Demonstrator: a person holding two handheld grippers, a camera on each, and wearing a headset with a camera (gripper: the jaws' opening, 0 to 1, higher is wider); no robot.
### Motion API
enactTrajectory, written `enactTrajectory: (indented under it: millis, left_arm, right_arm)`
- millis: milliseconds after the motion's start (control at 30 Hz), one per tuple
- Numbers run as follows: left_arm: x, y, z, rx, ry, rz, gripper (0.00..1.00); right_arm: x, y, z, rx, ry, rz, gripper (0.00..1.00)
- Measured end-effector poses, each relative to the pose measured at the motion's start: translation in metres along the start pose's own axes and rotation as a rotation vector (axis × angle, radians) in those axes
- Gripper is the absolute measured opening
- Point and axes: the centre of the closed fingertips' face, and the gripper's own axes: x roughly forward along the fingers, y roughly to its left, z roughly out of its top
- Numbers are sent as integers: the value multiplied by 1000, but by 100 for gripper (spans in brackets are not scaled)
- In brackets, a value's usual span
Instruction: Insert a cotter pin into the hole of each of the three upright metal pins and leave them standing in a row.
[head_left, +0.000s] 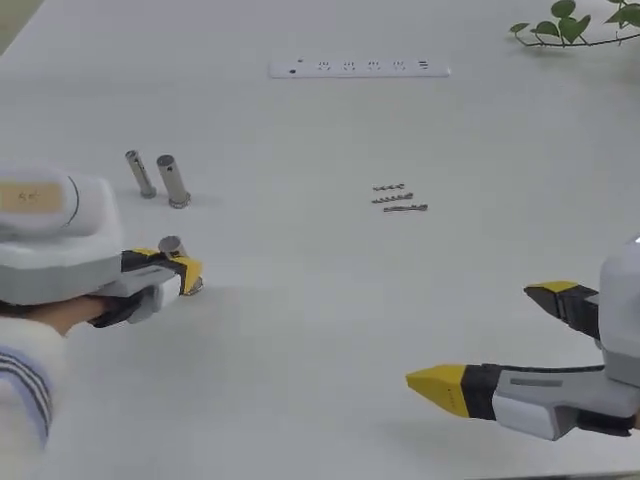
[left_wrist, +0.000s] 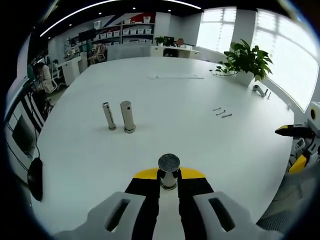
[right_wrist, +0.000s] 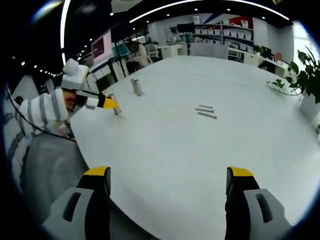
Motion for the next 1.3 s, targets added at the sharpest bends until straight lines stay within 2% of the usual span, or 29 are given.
enactTrajectory:
  millis: [167,300,433,567,633,867,1100,1300]
  left_arm:
    - [2,-5,-3,-25,2,24,11]
    - [4,-10,-8,18,18,36,11]
    - [4,-17,-12,7,15,27,11]
    - [5,-20,-17,42,21,33,11]
    - [5,-22,-18,41,17,30,11]
    - [9,-26,-20,28,6,52,11]
    - [12,-28,-15,31,-12,77,11]
    - [14,-31,-15,44,-28,62,11]
  right_arm:
    - [0,1,-2,2,2,4,96]
    - [-1,2,-2,1,2,5,96]
    - [-2,1,-2,1,1,3,96]
    - [-2,0,-2,-3,2,4,96]
    - [-1,1,-2,3,-1,5,96]
    - [3,5,2,-11,-2,19,96]
    - [3,4,3,-19,-2,23,96]
    - [1,1,0,-11,1,17,96]
